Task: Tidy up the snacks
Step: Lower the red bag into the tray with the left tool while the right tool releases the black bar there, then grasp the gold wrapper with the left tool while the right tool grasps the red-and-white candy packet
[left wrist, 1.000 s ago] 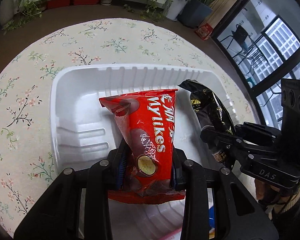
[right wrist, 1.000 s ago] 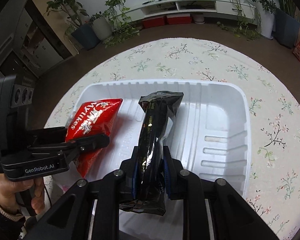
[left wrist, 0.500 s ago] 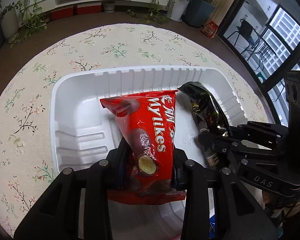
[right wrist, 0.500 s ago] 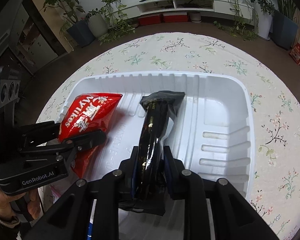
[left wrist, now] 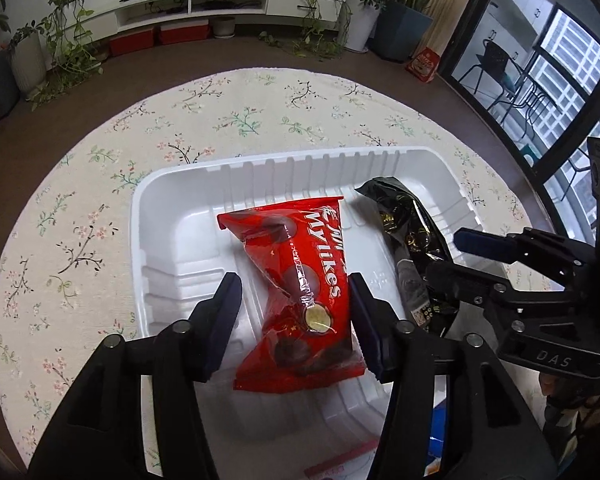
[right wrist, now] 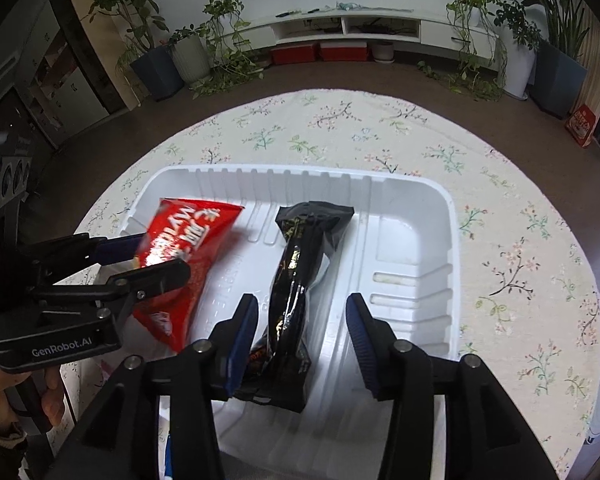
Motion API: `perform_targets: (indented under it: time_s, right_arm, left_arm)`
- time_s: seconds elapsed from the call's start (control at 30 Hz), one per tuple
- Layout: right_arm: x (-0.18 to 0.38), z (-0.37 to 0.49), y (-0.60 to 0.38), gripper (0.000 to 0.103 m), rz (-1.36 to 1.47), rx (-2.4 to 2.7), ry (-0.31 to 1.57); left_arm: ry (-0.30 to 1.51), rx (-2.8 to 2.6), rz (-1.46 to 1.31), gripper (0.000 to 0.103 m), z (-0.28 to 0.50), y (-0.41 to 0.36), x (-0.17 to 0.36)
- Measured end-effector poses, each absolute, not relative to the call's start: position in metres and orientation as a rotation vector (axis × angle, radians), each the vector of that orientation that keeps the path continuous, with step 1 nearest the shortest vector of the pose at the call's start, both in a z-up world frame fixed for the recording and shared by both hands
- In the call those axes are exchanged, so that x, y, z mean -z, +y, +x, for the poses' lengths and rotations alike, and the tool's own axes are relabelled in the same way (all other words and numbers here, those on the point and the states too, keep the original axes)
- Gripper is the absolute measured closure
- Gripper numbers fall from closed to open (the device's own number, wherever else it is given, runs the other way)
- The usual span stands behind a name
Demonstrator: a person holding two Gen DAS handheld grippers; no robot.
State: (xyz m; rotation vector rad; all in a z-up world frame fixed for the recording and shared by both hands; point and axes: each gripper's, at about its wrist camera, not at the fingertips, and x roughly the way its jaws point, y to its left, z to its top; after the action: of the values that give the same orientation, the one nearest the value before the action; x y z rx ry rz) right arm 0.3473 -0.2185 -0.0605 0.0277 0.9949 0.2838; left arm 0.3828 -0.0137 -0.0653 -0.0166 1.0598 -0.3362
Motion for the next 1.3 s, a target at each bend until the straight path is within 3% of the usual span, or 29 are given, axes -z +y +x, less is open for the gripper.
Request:
perform_targets:
  time_s: [0.13, 0.23, 0.37, 0.83, 1.0, 1.3]
  right_arm:
    - [0.042, 0.327, -0.228, 0.036, 0.047, -0.296, 0.953]
    - [0.023, 0.3, -0.239, 0.025, 0.053, -0.307, 0.892]
    - [0.0, 0.249, -0.26, 0.021, 0.085, -0.323, 0.812]
    - [-0.004, 0.108, -0.287, 0.018, 0.205, -0.318, 0.766]
    - [0.02, 0.065, -0.274, 0.018, 0.189, -0.289, 0.807]
    - [0.054, 0.02, -0.244, 0.018, 0.176, -0.254, 0.924]
  left_arm:
    - [1.016, 0.321, -0.012, 0.048, 0.364, -0.002, 0.046]
    - [0.954, 0.31, -0.029, 0.032, 0.339, 0.014, 0.025]
    - [0.854, 0.338, -0.053, 0.006, 0.288, 0.036, -0.004]
    - [0.614, 0.351, -0.067, 0.001, 0.118, 0.09, -0.06]
    - [0.735, 0.372, 0.014, 0.001, 0.07, 0.075, -0.054]
    - [0.839, 0.6, 0.384, 0.002, -0.007, 0.008, 0.007]
